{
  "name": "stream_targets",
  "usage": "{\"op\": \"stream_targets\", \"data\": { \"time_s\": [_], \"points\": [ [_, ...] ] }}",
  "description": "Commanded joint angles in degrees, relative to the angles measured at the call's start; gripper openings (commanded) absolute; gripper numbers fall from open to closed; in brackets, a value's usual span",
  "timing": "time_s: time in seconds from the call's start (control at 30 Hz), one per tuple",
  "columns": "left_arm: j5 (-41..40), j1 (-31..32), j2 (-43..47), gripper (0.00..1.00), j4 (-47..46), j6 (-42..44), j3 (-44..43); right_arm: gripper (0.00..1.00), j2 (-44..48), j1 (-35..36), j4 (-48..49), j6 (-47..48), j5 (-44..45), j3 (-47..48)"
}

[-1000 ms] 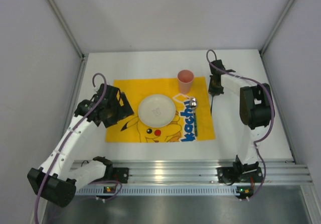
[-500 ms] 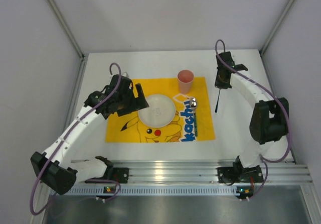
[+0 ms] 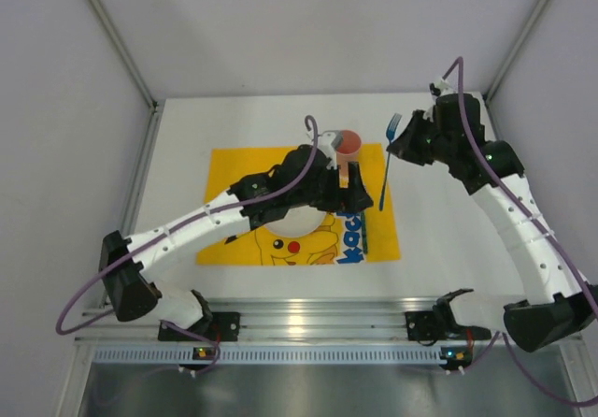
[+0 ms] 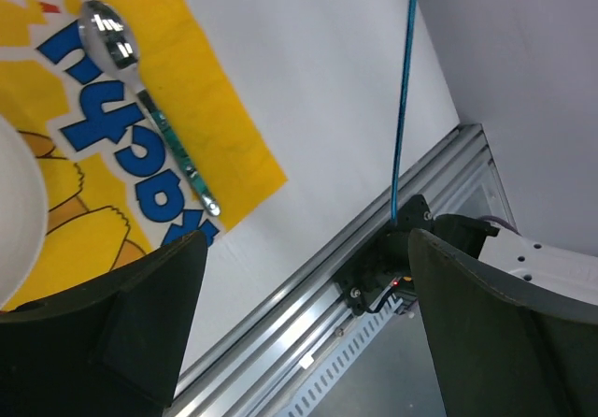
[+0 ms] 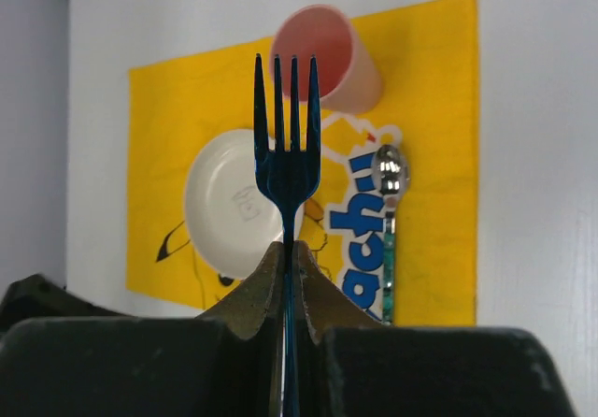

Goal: Set the dinner table for one person

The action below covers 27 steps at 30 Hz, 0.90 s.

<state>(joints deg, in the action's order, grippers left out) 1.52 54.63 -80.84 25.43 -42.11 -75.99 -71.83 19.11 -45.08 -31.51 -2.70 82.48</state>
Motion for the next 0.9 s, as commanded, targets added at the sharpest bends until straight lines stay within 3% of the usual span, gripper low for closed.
{"op": "stream_targets", "data": {
  "time_s": [0.0,0.2,0.23,0.3,0.33,0.4,0.6,0.63,0.67,0.77,0.87],
  "points": [
    [-0.99,3.98,-2.56,0.94,-8.02,-0.26,-3.99,0.0,3.18,3.64,-2.99,-4.53,-5.74,-0.04],
    [-6.09,9.35,-6.43,0.93,-7.68,-0.34,-8.91,0.0,6.87,8.74,-4.32,-7.42,-4.77,-1.96],
    [-6.35,10.05,-7.05,0.88,-7.42,-0.43,-9.35,0.0,7.23,8.92,-4.4,-7.78,-4.77,-2.14],
    [-5.31,10.23,-7.67,0.64,-6.71,-0.61,-10.32,0.0,8.28,9.19,-4.67,-8.39,-4.77,-2.32],
    [-4.86,10.32,-8.36,0.26,-6.36,-0.69,-10.58,0.0,8.55,9.27,-4.67,-8.48,-4.6,-2.49],
    [-4.95,10.49,-9.33,0.0,-4.52,-2.01,-11.73,0.0,9.25,9.27,-4.84,-8.83,-4.42,-2.23],
    [-7.75,10.58,-6.1,0.0,0.14,-4.21,-9.02,0.0,9.0,9.27,-5.02,-9.1,-3.37,-0.31],
    [-9.67,10.58,-5.13,0.0,1.02,-4.04,-8.48,0.07,8.56,9.19,-5.63,-8.84,-3.02,0.31],
    [-10.56,10.5,-4.08,0.0,3.37,-3.6,-7.96,0.42,8.03,9.27,-6.5,-8.14,-2.49,1.01],
    [-13.64,9.88,1.54,0.0,6.81,-3.51,-3.92,0.99,5.39,9.1,-10.97,-6.47,1.63,5.23],
    [-11.38,5.33,9.01,0.0,8.4,-4.82,3.28,1.0,3.02,8.75,-14.41,-4.19,5.85,9.45]
  ]
}}
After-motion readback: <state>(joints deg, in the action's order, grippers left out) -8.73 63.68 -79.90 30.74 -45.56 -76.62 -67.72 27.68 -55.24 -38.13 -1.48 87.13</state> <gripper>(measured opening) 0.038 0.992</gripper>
